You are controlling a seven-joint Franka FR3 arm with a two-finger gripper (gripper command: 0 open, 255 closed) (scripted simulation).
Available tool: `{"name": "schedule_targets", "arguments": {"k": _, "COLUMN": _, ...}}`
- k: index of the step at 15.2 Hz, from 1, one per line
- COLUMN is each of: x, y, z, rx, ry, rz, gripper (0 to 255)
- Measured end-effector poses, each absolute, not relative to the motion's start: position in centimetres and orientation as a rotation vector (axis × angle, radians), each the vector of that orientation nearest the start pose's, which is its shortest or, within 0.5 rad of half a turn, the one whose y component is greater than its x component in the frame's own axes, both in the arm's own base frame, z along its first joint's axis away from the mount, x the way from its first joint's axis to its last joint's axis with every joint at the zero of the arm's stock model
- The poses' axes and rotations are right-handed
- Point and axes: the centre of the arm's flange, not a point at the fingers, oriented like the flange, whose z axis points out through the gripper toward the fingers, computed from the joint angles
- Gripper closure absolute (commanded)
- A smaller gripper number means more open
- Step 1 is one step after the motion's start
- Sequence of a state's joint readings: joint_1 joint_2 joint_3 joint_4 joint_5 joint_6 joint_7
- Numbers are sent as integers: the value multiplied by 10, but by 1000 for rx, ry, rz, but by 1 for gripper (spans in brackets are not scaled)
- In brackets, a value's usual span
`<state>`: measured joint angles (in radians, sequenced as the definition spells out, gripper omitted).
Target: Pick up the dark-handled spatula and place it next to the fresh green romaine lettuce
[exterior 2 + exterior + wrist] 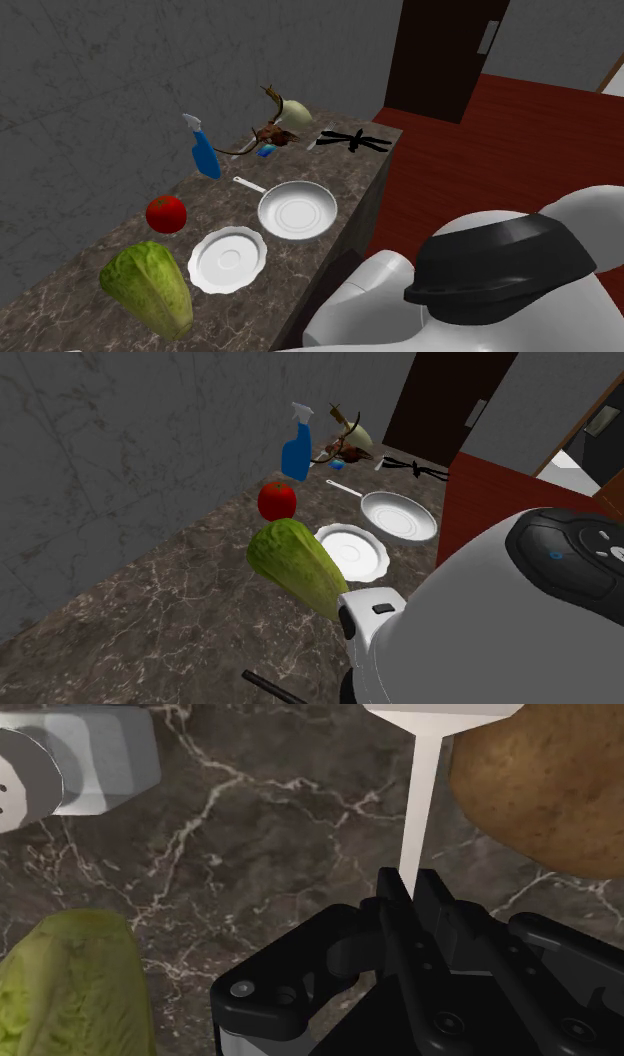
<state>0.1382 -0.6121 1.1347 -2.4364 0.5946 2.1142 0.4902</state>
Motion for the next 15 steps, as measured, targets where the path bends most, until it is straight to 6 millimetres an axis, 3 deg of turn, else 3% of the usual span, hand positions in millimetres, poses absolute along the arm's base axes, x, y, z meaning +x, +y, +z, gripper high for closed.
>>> {"name": "schedule_targets", "arguments": {"k": 7, "x": 104, "y": 436, "z": 355, "rx": -3067, "ry": -608, "rz": -102, "gripper": 255}}
{"name": "schedule_targets", "arguments": {"k": 13, "x": 105, "y": 437, "z": 351, "rx": -3066, "ry": -606, "rz": -104, "gripper": 255}}
{"name": "schedule_targets", "arguments": {"k": 14, "x": 105, "y": 437, "z": 351, "rx": -3066, "ry": -606, "rz": -104, "gripper": 0}}
{"name": "schedule_targets", "arguments": {"k": 15, "x": 105, "y": 437, "z": 351, "rx": -3067, "ry": -607, "rz": -103, "gripper": 0}}
